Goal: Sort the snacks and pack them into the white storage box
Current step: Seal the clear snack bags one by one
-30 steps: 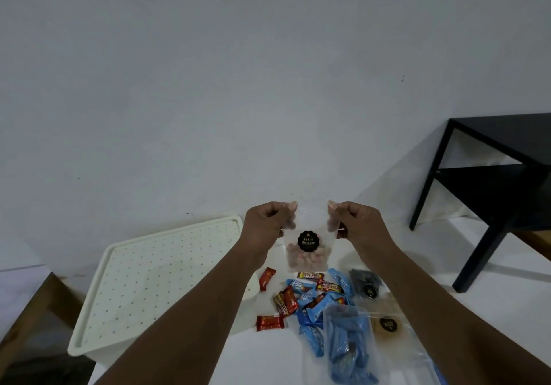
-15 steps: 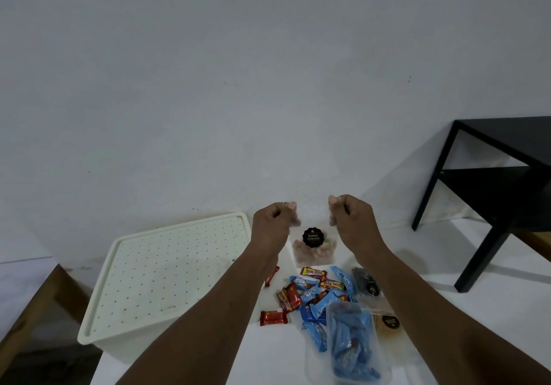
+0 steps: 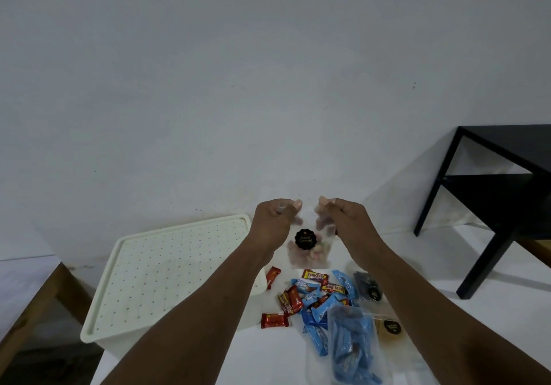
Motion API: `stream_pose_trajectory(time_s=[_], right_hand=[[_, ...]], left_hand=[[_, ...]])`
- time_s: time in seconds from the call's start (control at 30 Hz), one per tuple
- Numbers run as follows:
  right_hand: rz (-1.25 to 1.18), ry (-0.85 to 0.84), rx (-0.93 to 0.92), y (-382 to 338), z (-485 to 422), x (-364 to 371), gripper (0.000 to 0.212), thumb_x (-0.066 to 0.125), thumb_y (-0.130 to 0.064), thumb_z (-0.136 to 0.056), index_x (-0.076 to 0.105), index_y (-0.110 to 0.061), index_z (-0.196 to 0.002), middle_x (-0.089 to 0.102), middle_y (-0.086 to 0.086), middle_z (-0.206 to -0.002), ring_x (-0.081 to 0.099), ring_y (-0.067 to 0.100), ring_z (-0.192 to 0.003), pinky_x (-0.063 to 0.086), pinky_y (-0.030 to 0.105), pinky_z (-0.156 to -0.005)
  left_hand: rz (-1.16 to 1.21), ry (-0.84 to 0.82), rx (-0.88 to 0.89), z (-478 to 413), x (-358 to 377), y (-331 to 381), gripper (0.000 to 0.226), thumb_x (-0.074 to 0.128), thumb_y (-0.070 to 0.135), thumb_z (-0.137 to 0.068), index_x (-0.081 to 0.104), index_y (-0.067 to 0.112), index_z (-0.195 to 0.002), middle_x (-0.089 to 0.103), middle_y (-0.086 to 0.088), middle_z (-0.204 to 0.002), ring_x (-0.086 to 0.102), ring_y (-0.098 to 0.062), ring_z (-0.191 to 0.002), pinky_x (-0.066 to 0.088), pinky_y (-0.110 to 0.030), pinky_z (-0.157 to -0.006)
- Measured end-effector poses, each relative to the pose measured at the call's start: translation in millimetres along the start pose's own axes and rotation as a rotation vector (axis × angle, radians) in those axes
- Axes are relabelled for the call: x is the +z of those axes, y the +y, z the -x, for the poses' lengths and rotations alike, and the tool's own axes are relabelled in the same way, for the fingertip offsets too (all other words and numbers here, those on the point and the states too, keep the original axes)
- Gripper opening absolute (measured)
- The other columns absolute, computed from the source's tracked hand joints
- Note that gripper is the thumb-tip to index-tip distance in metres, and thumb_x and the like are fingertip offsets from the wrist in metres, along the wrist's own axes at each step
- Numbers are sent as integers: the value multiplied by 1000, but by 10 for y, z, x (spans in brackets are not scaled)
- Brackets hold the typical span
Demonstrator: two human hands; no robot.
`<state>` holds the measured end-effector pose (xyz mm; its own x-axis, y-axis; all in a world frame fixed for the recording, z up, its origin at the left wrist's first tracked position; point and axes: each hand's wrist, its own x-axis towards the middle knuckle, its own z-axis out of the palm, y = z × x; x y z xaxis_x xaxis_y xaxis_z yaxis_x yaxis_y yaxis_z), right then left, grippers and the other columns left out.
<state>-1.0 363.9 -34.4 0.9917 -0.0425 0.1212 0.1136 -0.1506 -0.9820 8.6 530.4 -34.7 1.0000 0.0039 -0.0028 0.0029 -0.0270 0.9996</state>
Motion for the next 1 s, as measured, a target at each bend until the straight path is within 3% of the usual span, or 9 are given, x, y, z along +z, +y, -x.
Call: stream_pose_trajectory(time_s=[0.2, 0.4, 0.5, 0.63, 0.8, 0.87, 1.0], right_hand=[[-65, 77, -17, 40, 29, -80, 30, 60, -26, -95, 69, -4, -76, 67, 11, -64, 56, 25, -66, 45, 38, -66], [-134, 85, 40, 79, 55, -117, 29, 60, -31, -95, 72, -7, -84, 66, 8, -66, 61, 17, -66, 47, 35, -66], [-187, 75, 77, 90, 75, -107, 28, 64, -32, -92, 72, -6, -86, 63, 5, -64, 58, 15, -64, 45, 33, -64], [-102, 95, 43, 54, 46, -113, 28, 68, -26, -89, 64, -3, -74, 56, 2, -57, 47, 21, -62, 39, 34, -61], [-117, 126, 66, 50, -2, -123, 27, 65, -26, -91, 66, -3, -77, 58, 0, -57, 50, 20, -63, 43, 34, -63], [-124, 77, 64, 39, 19, -66, 23, 67, -30, -90, 69, -11, -76, 59, -1, -59, 54, 14, -61, 45, 27, -59], [-32, 42, -29, -5, 14, -35, 26, 70, -31, -87, 66, -11, -70, 57, -2, -57, 51, 5, -52, 42, 21, -57]], left_hand=[[132, -123, -88, 34, 14, -4, 18, 74, 31, -85, 70, 13, -87, 74, -12, -84, 74, -16, -78, 51, -33, -76], [87, -170, -50, 26, 57, 47, 33, 76, 28, -83, 71, 1, -102, 74, -17, -88, 68, -6, -61, 46, -27, -69], [75, -179, -38, 20, 66, 51, 35, 75, 28, -84, 70, -1, -104, 75, -18, -89, 68, -6, -64, 45, -27, -69], [113, -205, -83, 38, 84, 17, 34, 76, 29, -83, 71, 1, -102, 75, -21, -93, 71, -11, -69, 48, -29, -72], [246, -104, -83, 31, 50, -41, 8, 76, 21, -83, 73, 17, -77, 77, -11, -84, 74, -20, -83, 50, -31, -75], [235, -99, -51, 6, 34, -35, 22, 75, 16, -84, 66, 19, -65, 75, -5, -81, 74, -24, -87, 48, -33, -74], [192, -137, -29, 16, 5, 21, 18, 74, 18, -85, 62, 10, -75, 72, -14, -86, 74, -24, -86, 49, -31, -72]])
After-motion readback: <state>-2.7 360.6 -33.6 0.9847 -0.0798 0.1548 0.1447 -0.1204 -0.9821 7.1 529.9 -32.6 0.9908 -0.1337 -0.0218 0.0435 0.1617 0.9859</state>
